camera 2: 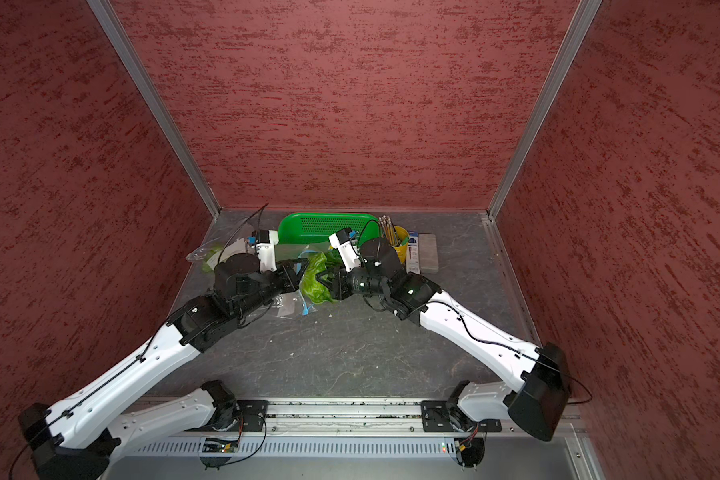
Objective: Put the chinese cabbages into a zipper bag and zip it
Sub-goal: Place the Chinese cabbage in the zipper food storage bag.
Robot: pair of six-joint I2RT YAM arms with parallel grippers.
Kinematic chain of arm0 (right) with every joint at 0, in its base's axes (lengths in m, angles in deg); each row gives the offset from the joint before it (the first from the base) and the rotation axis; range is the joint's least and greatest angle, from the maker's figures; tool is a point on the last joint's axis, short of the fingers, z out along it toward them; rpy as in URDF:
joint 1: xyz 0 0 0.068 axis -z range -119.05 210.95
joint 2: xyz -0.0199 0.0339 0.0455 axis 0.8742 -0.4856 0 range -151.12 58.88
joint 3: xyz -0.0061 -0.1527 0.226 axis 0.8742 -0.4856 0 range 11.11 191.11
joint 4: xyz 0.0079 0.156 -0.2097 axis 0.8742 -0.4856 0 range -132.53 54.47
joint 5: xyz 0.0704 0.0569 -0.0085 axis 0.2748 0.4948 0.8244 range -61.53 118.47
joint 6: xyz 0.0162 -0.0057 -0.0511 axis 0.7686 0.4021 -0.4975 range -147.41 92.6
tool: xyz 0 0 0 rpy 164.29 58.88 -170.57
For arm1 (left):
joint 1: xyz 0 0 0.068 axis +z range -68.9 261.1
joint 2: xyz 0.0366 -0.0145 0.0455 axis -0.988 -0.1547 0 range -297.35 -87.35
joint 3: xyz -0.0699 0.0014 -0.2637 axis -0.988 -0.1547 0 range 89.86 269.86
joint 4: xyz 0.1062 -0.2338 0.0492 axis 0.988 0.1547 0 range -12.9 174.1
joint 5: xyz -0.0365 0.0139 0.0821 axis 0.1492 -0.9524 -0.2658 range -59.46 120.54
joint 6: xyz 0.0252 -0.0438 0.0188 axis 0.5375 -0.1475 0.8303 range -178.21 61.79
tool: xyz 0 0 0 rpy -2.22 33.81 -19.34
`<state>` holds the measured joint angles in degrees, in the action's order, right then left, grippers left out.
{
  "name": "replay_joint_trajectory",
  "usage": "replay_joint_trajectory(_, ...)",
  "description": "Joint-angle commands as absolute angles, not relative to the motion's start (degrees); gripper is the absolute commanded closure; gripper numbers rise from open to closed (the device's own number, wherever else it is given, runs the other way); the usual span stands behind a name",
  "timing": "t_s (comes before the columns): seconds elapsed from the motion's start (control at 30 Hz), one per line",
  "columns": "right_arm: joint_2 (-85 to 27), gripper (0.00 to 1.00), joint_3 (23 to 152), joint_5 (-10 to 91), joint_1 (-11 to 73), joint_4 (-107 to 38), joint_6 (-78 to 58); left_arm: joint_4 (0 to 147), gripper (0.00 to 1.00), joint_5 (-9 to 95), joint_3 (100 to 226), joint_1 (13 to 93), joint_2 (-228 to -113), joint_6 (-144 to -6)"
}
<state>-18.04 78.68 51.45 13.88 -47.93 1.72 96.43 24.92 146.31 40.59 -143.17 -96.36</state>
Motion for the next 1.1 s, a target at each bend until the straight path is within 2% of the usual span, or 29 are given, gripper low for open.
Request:
replay_joint_trajectory(0.0,-18.7,1.0,79.6,51.8,13.7,-46.9,0.9,94.0,1.0,26.2,145.9,40.4,-143.1,-97.1)
replay_joint_trajectory(0.3,-17.3,0.95,74.9,52.8,13.7,-32.8,8.2,91.8,1.0,26.8,145.7,40.4,-143.2,-97.4)
replay_joint_trajectory(0.4,-19.0,0.92,74.8,53.3,13.7,-35.2,7.4,91.5,1.0,26.8,145.5,40.4,-142.9,-97.6)
replay_joint_trajectory(0.6,-16.5,0.7,75.5,52.3,13.8,-36.8,6.3,90.8,1.0,25.9,144.6,40.7,-141.9,-98.0)
replay_joint_trajectory(0.87,-11.7,0.64,79.2,50.1,13.7,-42.6,2.3,89.5,1.0,25.3,142.9,40.8,-140.5,-99.0)
replay_joint_trajectory(1.07,-9.5,0.59,81.4,40.0,14.7,-52.6,2.9,88.1,1.0,25.1,141.7,41.1,-139.9,-99.7)
